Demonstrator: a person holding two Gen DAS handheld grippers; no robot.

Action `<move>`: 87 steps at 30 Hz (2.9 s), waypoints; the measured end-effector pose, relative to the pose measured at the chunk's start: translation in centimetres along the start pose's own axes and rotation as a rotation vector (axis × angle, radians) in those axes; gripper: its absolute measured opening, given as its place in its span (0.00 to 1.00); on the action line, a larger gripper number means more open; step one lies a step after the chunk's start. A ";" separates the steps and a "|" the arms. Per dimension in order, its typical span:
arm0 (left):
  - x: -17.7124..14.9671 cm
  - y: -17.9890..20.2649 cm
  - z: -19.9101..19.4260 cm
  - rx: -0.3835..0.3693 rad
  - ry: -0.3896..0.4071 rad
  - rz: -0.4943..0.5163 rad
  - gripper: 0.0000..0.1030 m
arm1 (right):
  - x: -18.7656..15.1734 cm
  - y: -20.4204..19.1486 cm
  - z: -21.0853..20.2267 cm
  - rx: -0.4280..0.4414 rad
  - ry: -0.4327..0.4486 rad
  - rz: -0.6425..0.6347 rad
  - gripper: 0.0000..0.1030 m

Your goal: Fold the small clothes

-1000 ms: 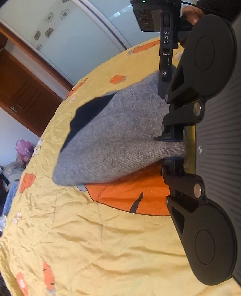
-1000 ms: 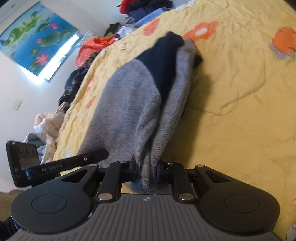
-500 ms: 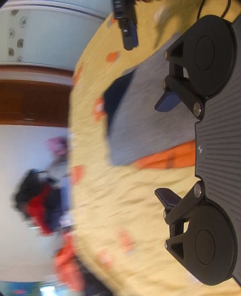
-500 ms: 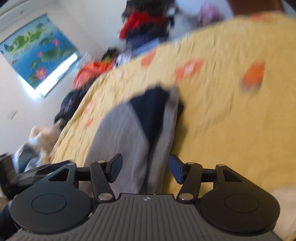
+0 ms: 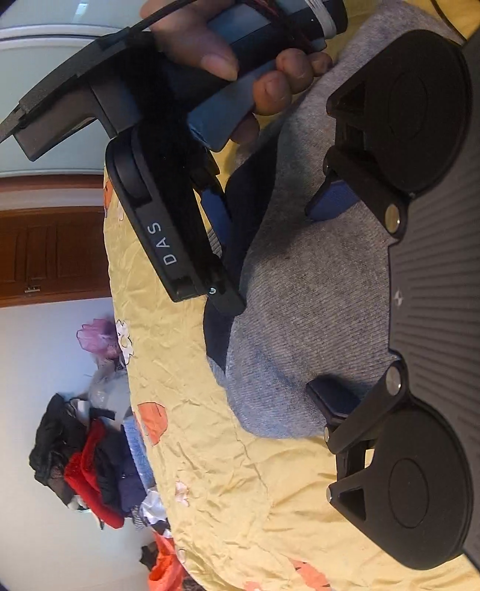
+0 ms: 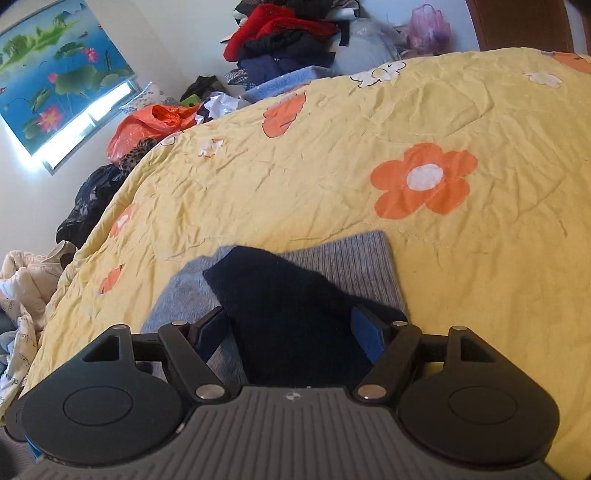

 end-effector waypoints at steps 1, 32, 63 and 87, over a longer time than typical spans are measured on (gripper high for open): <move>0.0 0.1 -0.2 0.001 0.005 0.004 0.91 | 0.2 -0.2 0.2 -0.003 -0.010 -0.016 0.73; -3.0 2.3 -7.8 -0.034 0.038 0.026 0.93 | -6.9 -2.6 -12.5 0.130 0.021 0.042 0.63; -3.9 -4.1 -11.8 -0.059 -0.100 -0.284 0.20 | -10.7 0.6 -16.5 0.080 -0.123 0.065 0.48; -4.2 2.3 -9.9 -0.094 -0.012 -0.139 0.73 | 2.7 1.8 -0.1 -0.068 -0.046 -0.063 0.22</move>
Point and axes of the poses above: each gripper's, at about its wrist camera, not at the fingertips, and z roughly the way its jaws point, y to its right, x to its top, the point moved 3 cm from there along z, roughly the way its jaws point, and after that the axes turned 11 degrees about y, right-handed, at the moved point
